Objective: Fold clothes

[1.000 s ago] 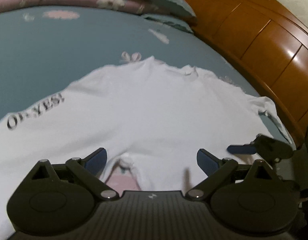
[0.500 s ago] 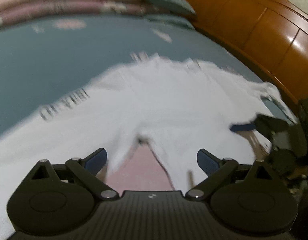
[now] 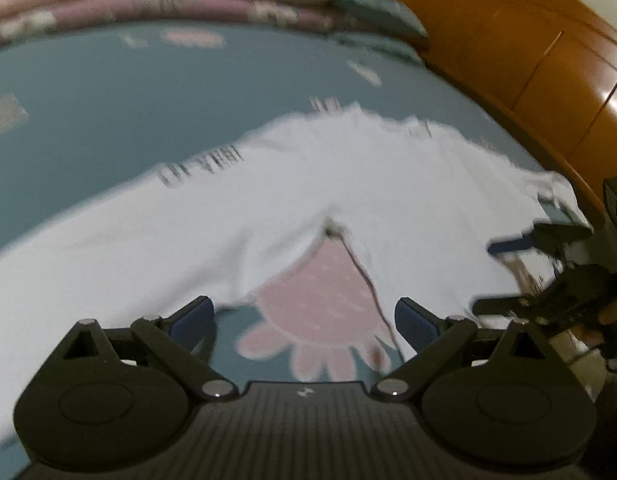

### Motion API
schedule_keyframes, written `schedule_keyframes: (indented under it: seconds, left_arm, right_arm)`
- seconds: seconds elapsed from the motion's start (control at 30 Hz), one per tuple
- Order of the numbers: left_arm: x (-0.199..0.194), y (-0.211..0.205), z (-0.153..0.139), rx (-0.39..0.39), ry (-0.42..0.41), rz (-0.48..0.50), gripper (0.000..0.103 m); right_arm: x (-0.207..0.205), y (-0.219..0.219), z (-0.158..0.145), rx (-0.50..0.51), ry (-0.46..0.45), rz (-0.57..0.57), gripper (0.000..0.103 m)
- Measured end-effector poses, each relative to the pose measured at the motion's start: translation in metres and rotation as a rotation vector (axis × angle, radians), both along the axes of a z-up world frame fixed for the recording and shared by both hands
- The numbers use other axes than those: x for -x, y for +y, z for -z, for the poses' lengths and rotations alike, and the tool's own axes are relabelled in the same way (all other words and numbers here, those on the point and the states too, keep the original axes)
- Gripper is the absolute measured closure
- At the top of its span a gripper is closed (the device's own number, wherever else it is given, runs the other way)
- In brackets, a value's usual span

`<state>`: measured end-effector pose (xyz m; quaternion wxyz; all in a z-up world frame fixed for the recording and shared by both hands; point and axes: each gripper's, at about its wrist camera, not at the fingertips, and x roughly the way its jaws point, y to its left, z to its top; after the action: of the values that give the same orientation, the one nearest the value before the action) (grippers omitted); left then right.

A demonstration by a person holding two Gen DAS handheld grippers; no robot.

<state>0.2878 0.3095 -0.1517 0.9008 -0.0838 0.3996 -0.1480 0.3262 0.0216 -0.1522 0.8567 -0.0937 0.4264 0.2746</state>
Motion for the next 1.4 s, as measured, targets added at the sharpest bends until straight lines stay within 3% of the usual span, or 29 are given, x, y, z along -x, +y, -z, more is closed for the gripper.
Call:
schedule_keyframes:
  seconds: [0.1, 0.2, 0.63, 0.87, 1.03, 1.13, 1.27, 1.4]
  left_arm:
    - [-0.003, 0.023, 0.0, 0.052, -0.01, -0.081, 0.006]
    - [-0.006, 0.035, 0.015, 0.087, 0.045, -0.131, 0.006]
    - [0.016, 0.018, 0.005, -0.001, -0.049, -0.058, 0.006]
    - [0.001, 0.02, 0.027, 0.068, -0.019, -0.046, 0.007]
    - [0.023, 0.026, 0.016, 0.064, 0.038, -0.013, 0.007]
    - [0.048, 0.051, -0.003, 0.037, -0.028, -0.103, 0.007]
    - [0.077, 0.113, -0.011, 0.125, -0.088, -0.323, 0.007]
    - [0.093, 0.165, 0.003, 0.237, -0.09, -0.491, 0.008]
  right_arm:
    - [0.009, 0.005, -0.01, -0.025, 0.003, -0.023, 0.0]
    - [0.02, 0.014, -0.018, 0.003, -0.024, -0.062, 0.0]
    - [0.049, 0.042, -0.028, 0.074, -0.066, -0.183, 0.0]
    - [0.051, 0.044, -0.026, 0.066, -0.047, -0.198, 0.0]
    - [0.051, 0.043, -0.021, 0.072, -0.034, -0.195, 0.0]
    - [0.049, 0.042, -0.019, 0.06, -0.027, -0.186, 0.0]
    - [0.048, 0.041, -0.018, 0.052, -0.017, -0.183, 0.0]
    - [0.048, 0.041, -0.017, 0.064, -0.022, -0.19, 0.0]
